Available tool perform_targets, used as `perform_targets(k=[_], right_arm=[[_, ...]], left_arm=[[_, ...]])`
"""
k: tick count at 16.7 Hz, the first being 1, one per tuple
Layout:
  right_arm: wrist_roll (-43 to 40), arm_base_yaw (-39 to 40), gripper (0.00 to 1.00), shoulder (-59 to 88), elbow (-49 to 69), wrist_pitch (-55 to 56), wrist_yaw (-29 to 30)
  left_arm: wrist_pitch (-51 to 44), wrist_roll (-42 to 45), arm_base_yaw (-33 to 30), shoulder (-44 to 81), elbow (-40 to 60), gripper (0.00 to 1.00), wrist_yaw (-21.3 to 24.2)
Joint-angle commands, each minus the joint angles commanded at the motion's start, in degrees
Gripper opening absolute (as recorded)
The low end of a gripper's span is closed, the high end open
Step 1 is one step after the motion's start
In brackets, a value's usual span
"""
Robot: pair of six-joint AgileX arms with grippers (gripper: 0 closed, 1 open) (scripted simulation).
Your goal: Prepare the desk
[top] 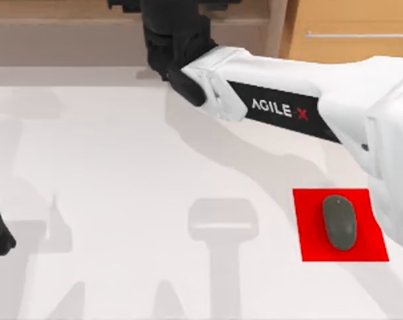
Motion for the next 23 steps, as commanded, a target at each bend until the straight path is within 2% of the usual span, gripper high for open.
perform_targets(k=[7, 17, 23], right_arm=[[0.0, 0.0, 0.02, 0.0, 0.0, 0.0, 0.0], [0.09, 0.29, 0.0, -0.23, -0.17, 0.0, 0.02], [0.15, 1.92, 0.0, -4.75, -6.19, 1.52, 1.53]], left_arm=[[0.0, 0.0, 0.0, 0.0, 0.0, 1.0, 0.0], [0.0, 0.0, 0.0, 0.0, 0.0, 1.0, 0.0], [0.0, 0.0, 0.0, 0.0, 0.0, 1.0, 0.0]])
